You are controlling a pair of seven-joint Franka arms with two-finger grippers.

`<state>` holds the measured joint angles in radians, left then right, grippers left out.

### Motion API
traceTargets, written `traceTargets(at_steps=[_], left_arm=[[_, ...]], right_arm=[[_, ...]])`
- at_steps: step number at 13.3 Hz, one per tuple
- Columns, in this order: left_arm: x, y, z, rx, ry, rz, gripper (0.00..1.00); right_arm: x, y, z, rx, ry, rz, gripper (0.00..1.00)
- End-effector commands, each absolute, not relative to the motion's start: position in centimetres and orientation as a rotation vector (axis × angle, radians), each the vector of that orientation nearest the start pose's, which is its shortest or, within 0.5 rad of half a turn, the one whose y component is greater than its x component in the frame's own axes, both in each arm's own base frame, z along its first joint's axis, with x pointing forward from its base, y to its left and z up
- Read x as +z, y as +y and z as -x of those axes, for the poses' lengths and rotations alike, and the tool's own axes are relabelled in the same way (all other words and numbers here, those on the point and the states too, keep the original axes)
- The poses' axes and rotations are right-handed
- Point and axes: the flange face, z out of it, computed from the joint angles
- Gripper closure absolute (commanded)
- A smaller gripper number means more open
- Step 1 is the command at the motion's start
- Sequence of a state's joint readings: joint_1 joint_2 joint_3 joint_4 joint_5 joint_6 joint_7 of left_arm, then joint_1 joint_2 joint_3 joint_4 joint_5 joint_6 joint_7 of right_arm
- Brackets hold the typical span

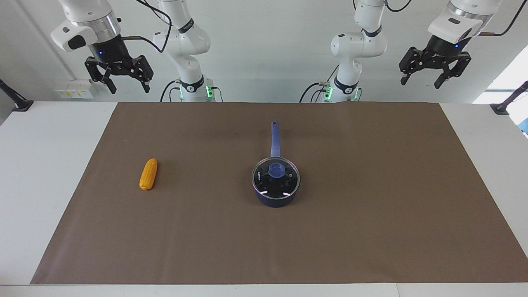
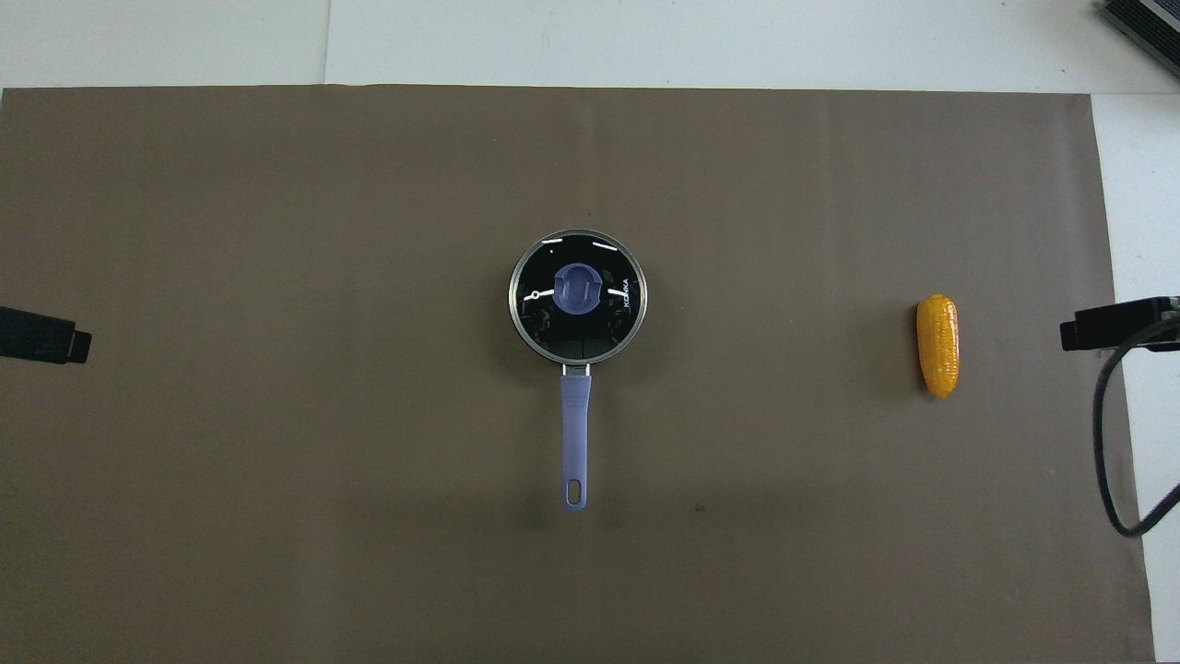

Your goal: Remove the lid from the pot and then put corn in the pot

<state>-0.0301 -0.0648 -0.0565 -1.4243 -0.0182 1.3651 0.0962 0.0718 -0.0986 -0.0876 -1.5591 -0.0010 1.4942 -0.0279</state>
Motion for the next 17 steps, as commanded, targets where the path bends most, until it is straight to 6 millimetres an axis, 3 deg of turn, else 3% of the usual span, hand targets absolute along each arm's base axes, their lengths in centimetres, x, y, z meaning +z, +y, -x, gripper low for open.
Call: traceTargets(at_steps=[1, 8, 11, 17], left_arm=[[71.0, -4.1, -49.9, 0.005, 0.272, 3.127, 0.0], [71.1, -4.8, -50.0, -0.016, 0.28, 3.134, 0.0], [71.2, -6.1, -50.3, -0.062, 0.313, 3.134, 0.0], [70.2, -11.0, -52.1, -0.153, 0.423, 3.127, 0.0]], right_arm=[[67.7, -1.1, -51.3, -0.047, -0.061, 3.112, 0.0], [67.6, -1.9, -51.2, -0.03, -0.049, 3.113, 0.0], [66.7, -0.9, -51.8, -0.072, -0.069, 3.116, 0.0], [59.9, -1.6, -55.7, -0.128, -0.043, 3.125, 0.0]])
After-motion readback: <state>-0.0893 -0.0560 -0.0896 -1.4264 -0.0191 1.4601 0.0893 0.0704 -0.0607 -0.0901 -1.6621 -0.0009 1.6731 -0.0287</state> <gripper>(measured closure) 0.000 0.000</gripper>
